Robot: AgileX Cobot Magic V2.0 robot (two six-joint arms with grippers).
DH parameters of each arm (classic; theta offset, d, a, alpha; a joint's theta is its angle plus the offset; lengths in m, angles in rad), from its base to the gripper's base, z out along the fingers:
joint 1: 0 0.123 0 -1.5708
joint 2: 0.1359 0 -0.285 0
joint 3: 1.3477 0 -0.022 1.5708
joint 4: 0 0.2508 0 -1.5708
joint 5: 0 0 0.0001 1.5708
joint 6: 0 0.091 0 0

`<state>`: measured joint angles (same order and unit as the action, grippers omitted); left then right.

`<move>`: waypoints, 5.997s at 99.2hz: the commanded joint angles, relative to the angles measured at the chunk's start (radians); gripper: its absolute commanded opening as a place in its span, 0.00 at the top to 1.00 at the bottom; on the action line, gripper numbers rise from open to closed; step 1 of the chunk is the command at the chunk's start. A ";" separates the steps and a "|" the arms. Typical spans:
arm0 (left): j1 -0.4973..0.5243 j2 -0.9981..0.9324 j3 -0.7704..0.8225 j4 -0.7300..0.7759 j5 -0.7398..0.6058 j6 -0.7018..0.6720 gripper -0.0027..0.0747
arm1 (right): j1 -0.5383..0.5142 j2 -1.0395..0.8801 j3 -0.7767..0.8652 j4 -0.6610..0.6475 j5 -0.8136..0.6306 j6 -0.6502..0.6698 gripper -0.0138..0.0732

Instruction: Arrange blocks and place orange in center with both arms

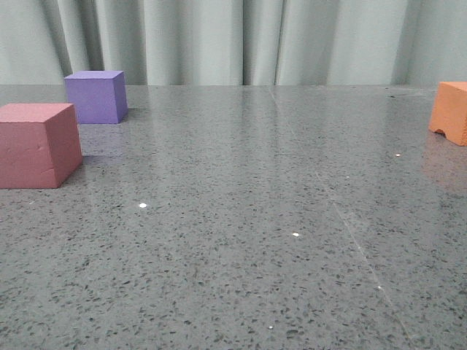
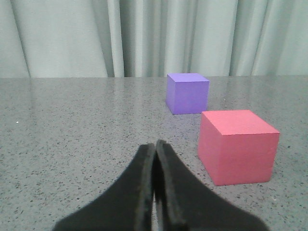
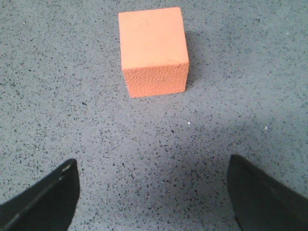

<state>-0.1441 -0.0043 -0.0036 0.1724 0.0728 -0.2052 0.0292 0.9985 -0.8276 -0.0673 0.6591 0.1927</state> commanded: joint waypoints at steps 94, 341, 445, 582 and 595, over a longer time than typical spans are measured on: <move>0.003 -0.029 0.053 -0.007 -0.089 -0.002 0.99 | -0.001 0.540 -0.494 -0.011 -0.001 -0.078 0.11; 0.003 -0.029 0.053 -0.007 -0.089 -0.002 0.99 | 0.634 0.988 -1.110 -0.153 0.323 0.473 0.08; 0.003 -0.029 0.053 -0.007 -0.089 -0.002 0.99 | 0.588 0.528 -0.844 -0.418 0.231 0.334 0.30; 0.003 -0.029 0.053 -0.007 -0.089 -0.002 0.99 | 0.304 -0.354 0.103 -0.418 0.187 0.334 0.92; 0.003 -0.029 0.053 -0.007 -0.089 -0.002 0.99 | 0.304 -0.354 0.103 -0.418 0.187 0.334 0.92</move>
<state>-0.1441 -0.0043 -0.0036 0.1724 0.0728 -0.2052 0.3408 0.6464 -0.7005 -0.4454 0.8934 0.5353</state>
